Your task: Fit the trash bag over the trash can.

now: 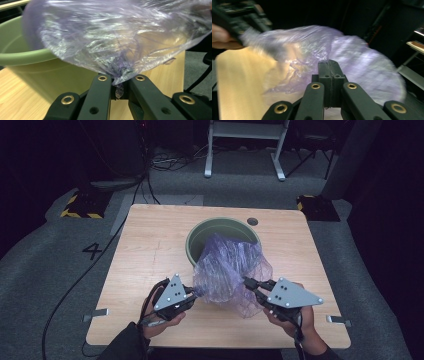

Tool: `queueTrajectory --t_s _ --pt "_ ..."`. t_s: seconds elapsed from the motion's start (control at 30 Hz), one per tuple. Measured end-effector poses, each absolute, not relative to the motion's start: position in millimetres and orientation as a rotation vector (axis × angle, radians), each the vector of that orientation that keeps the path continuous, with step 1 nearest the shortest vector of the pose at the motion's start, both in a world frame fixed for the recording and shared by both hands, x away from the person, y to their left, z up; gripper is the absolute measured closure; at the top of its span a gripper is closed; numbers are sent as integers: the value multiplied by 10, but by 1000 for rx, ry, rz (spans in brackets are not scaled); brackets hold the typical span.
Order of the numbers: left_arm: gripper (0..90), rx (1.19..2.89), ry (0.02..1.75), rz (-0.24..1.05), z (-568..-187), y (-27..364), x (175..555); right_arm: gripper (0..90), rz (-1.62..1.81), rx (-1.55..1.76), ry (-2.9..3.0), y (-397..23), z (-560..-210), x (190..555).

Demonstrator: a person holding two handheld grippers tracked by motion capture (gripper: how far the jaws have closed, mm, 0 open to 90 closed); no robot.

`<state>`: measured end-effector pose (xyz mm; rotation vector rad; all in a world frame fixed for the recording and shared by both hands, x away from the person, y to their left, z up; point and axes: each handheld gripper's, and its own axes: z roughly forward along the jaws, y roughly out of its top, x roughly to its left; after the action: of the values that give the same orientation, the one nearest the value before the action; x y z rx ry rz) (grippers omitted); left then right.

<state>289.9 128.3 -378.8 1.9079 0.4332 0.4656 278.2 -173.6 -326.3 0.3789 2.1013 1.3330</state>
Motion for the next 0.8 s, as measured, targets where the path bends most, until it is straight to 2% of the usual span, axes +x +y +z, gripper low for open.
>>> queueTrajectory --t_s 0.2,0.47,0.53,0.63,0.8 --pt "890 1937 454 483 -3748 1428 2944 900 1306 474 2042 -1914 -3156 3028" --pt "888 1963 470 491 -3744 1491 3004 900 1251 501 2037 -1924 -3146 3316" --pt "887 1961 477 486 -3750 1489 3021 865 1286 491 2034 -1914 -3150 3363" --pt "887 1952 473 482 -3749 1476 3027 675 1312 483 2030 -1886 -3141 3349" --pt "887 1955 472 487 -3746 1442 3017 497 1358 460 2046 -1898 -3133 3202"
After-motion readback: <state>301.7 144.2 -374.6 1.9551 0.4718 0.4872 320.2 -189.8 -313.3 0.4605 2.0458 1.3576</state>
